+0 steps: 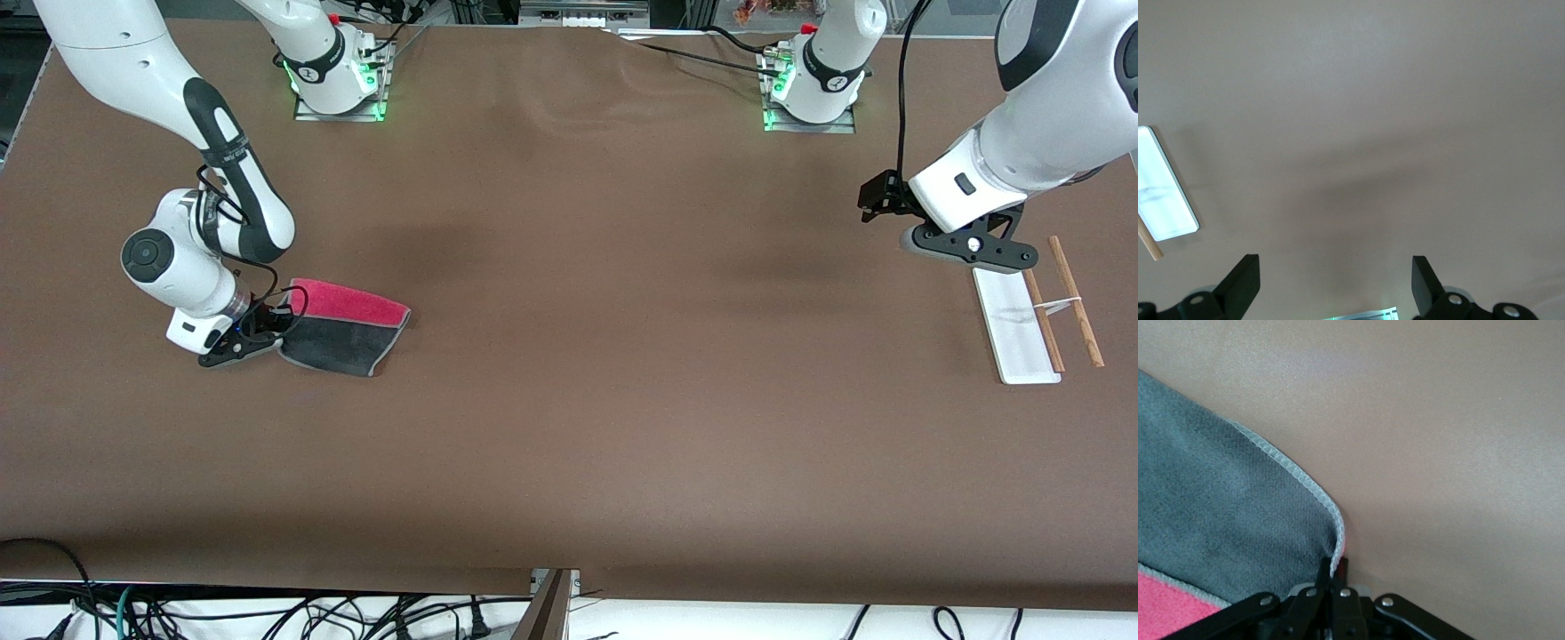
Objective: Pass towel and hang on rack
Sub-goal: 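Lift the towel with the right gripper toward the table middle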
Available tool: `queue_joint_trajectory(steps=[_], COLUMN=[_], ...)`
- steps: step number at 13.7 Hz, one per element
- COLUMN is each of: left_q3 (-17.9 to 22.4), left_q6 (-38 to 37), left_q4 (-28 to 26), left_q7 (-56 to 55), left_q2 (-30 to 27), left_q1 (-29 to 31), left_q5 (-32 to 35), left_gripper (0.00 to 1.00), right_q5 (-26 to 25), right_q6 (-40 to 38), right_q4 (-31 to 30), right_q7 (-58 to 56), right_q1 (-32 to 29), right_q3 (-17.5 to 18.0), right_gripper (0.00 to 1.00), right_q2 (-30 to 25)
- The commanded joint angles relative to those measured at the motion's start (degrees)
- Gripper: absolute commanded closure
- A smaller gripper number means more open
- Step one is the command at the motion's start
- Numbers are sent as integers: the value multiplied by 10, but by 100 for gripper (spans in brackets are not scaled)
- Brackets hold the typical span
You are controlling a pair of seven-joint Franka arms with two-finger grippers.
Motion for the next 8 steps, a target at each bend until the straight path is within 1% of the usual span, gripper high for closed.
queue_joint_trajectory(steps=[1,2,5,6,8], left_q3=[-1,-2,-1,-10,-18], left_q6=[-28,-28,-23,-20,9], left_q4=[69,81,88,87,63], left_q7=[1,-2,-3,-4,-4], left_q2=[31,33,24,18,-3], left_q1=[-1,-2,-1,0,9], left_q5=[11,23,18,4,-18], left_gripper=[0,0,0,0,0], right_q5=[25,34,53,54,53], right_q6=[-34,-71,-193,-229,-310], right_q4=[9,26,99,127,188], right_q7=[-11,-11,7,21,70], right_q1=[-6,-5,-3,-2,0], right_q3=[8,10,23,30,43], right_gripper=[100,100,100,100,100], right_q2=[-19,-30,-48,-49,-49])
